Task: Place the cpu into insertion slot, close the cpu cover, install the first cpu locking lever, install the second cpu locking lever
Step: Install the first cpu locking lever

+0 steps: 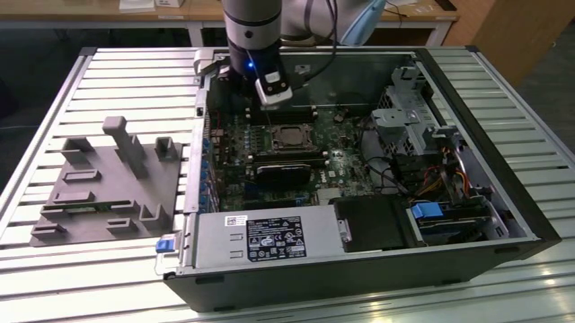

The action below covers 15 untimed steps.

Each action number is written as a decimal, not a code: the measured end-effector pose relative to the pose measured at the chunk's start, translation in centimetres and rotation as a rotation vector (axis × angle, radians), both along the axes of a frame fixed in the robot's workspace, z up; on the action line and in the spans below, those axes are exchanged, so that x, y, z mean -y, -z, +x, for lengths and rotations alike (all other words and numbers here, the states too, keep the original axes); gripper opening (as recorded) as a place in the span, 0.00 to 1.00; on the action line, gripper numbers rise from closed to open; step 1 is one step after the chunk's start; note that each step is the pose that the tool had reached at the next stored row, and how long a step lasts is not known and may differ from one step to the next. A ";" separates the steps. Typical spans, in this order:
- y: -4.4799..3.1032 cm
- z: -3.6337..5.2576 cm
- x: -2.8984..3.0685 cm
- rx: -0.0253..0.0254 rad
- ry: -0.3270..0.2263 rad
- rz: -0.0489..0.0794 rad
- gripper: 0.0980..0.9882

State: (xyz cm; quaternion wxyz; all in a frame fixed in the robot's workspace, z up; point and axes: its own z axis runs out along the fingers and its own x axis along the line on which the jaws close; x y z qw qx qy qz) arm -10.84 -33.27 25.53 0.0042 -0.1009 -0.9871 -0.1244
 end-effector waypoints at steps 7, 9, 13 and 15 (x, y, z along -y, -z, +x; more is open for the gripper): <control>0.04 -0.10 0.03 -0.0003 -0.016 0.080 0.00; 0.05 -0.05 0.02 -0.0005 -0.025 0.080 0.00; 0.09 0.46 0.03 -0.0008 -0.028 0.080 0.00; 0.10 0.72 0.03 -0.0008 -0.028 0.080 0.00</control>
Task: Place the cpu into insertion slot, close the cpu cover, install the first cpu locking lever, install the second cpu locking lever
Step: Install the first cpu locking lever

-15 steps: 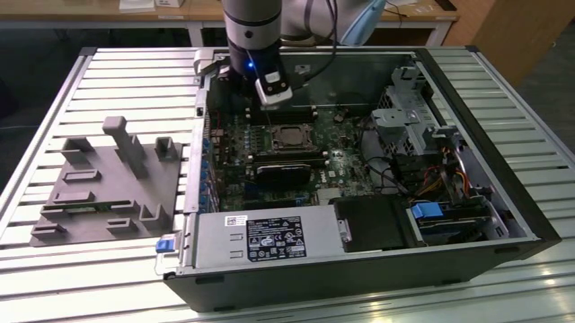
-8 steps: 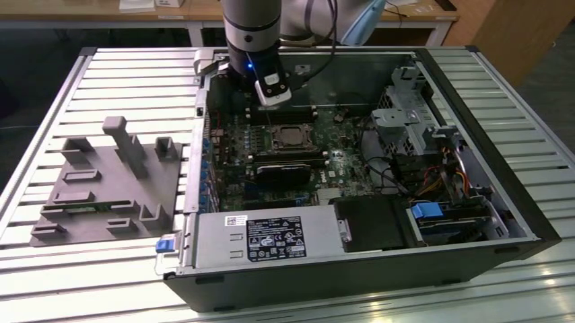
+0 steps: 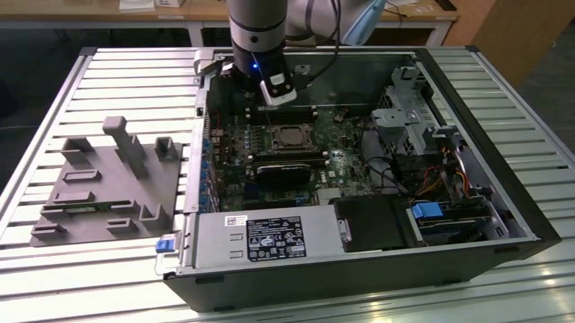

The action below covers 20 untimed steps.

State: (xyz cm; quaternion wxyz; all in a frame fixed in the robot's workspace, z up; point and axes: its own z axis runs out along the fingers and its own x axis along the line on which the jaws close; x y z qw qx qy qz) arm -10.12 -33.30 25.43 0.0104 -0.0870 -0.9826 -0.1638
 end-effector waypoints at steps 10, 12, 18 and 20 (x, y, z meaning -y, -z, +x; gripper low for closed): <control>0.06 1.36 0.00 0.0000 0.000 0.000 0.00; 0.07 1.63 0.00 0.0000 0.000 0.000 0.00; 0.09 2.43 0.00 -0.0002 0.000 0.000 0.00; 0.09 2.75 0.00 -0.0004 0.000 0.000 0.00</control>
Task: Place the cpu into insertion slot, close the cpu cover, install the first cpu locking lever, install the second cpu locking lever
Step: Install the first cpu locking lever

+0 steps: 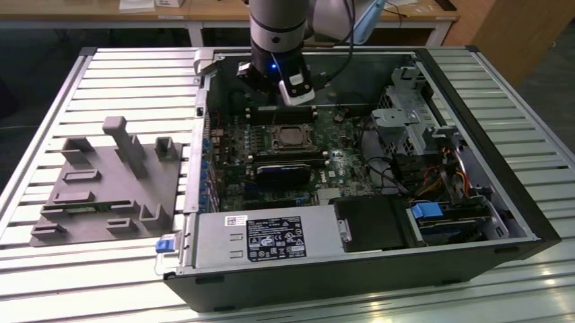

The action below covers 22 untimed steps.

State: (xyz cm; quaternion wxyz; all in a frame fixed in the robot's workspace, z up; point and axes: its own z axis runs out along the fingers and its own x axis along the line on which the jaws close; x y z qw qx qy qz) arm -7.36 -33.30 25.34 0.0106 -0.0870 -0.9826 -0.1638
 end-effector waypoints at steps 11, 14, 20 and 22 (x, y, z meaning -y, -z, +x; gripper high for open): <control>0.01 0.81 0.00 0.0003 0.000 0.000 0.00; 0.05 0.77 0.00 0.0247 0.000 0.000 0.00; 0.19 0.68 0.02 0.0883 0.000 0.003 0.00; 0.25 0.65 0.03 0.1060 0.000 0.006 0.00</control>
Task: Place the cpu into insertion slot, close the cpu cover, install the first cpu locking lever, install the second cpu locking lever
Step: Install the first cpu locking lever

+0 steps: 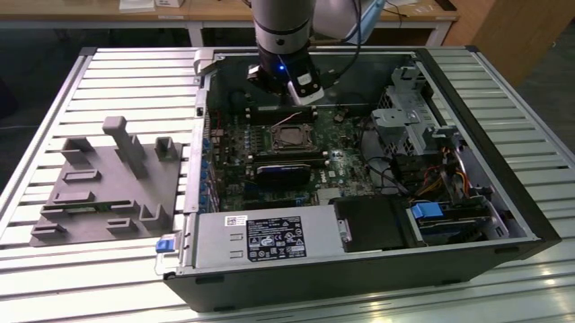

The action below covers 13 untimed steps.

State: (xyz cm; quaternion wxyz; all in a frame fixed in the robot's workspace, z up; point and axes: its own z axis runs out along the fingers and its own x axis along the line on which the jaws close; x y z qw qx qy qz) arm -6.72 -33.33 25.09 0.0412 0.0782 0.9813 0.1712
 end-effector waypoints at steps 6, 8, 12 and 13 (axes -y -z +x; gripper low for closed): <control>0.16 -0.07 0.05 0.0412 0.000 0.012 0.00; 0.30 -0.06 0.09 0.0476 0.001 0.015 0.00; 0.71 -0.08 0.16 0.0494 0.007 0.020 0.00; 0.83 -0.08 0.17 0.0496 0.009 0.022 0.00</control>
